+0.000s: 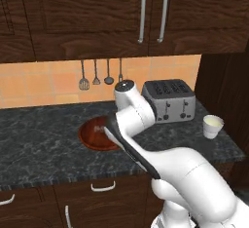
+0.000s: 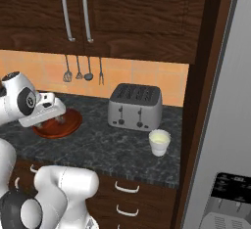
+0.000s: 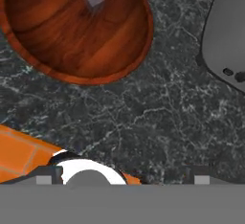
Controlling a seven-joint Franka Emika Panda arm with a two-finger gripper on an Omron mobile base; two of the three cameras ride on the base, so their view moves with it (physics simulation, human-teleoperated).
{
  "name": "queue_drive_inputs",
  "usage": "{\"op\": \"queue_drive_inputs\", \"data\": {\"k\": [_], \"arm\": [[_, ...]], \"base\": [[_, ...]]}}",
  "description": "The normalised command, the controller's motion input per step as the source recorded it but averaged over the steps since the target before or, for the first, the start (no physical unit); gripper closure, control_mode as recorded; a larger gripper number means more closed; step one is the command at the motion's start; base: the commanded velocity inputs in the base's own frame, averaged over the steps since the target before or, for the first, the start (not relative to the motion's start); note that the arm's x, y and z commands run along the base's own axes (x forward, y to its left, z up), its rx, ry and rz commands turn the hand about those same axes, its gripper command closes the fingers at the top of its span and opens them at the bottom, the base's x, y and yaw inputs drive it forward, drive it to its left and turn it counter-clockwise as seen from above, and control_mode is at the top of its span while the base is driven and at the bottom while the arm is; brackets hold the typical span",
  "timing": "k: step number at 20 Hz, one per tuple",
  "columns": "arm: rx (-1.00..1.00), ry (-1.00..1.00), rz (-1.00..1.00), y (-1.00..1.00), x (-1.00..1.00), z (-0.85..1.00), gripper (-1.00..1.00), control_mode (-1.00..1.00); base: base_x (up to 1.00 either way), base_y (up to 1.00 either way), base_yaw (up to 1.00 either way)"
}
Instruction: Grab a lemon wedge from the fridge and one ice cube from the ice bowl, and put them in the glass of lemonade.
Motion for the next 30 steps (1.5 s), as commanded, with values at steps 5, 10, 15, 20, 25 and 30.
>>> {"op": "queue_drive_inputs", "data": {"k": [5,10,15,20,25,30], "arm": [[-0.01,0.09,0.15,0.94,1.0,-0.36,-1.0,-1.0],[0.0,0.37,0.1,0.28,1.0,-0.29,-1.0,-1.0],[0.0,0.06,0.0,0.0,0.24,-0.04,-1.0,-1.0],[0.0,-0.05,0.0,0.24,0.46,-0.18,-1.0,-1.0],[0.0,-0.05,0.0,0.16,0.43,-0.43,-1.0,-1.0],[0.0,-0.08,0.0,0.0,0.39,-0.39,-1.0,-1.0]], "base": [[0.0,0.0,0.0],[0.0,0.0,0.0],[0.0,0.0,0.0],[0.0,0.0,0.0],[0.0,0.0,0.0],[0.0,0.0,0.0]]}}
